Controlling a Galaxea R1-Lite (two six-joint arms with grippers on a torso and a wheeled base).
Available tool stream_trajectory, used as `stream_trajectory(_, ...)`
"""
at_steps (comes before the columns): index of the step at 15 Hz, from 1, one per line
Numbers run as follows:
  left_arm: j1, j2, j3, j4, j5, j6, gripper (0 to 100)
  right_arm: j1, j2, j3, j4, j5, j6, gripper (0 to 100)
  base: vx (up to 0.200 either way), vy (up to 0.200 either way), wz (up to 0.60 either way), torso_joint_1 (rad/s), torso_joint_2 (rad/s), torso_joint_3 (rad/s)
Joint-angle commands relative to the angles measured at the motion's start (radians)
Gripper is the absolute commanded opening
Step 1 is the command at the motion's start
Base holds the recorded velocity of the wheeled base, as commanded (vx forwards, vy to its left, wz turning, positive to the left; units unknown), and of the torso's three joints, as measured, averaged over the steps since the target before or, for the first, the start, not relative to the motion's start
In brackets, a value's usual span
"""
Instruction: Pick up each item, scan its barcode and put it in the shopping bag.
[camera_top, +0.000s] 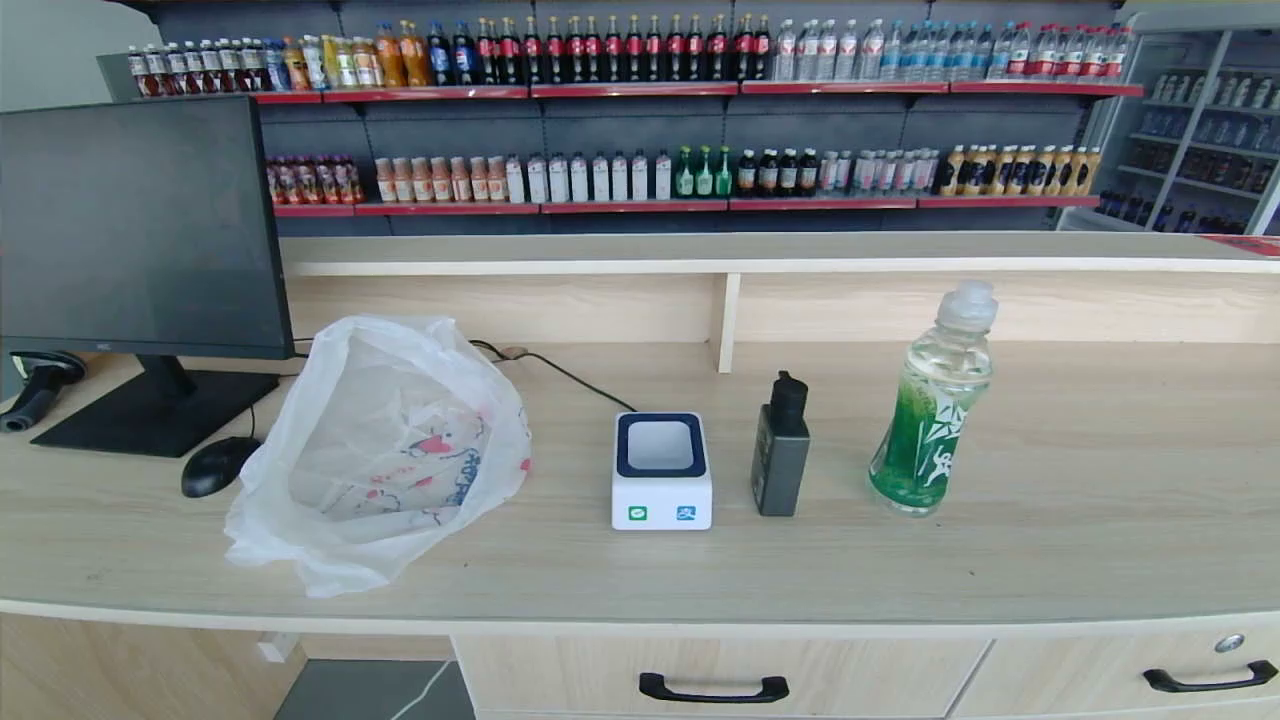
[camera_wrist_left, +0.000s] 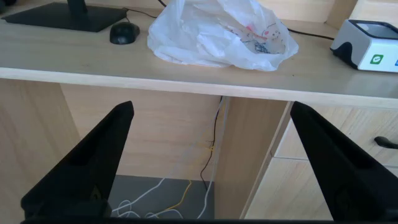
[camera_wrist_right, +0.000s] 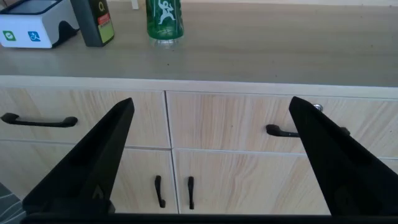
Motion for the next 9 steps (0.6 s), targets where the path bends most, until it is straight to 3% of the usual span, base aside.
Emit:
stream_trajectory(1,0.001,0.0,0.0,0.0,0.0,0.0,100,0.0,0.001,0.0,0.0,0.001,-0.003,100,0.0,0.0,0.0,0.0,0.0,0.0)
stream_trajectory(6,0.001,0.0,0.0,0.0,0.0,0.0,100,0.0,0.001,0.0,-0.002,0.001,-0.008,100,0.0,0.0,0.0,0.0,0.0,0.0)
stream_trajectory(9,-0.001,0.0,0.0,0.0,0.0,0.0,100,0.004,0.024,-0.11,0.014,0.018,-0.008,100,0.0,0.0,0.0,0.0,0.0,0.0)
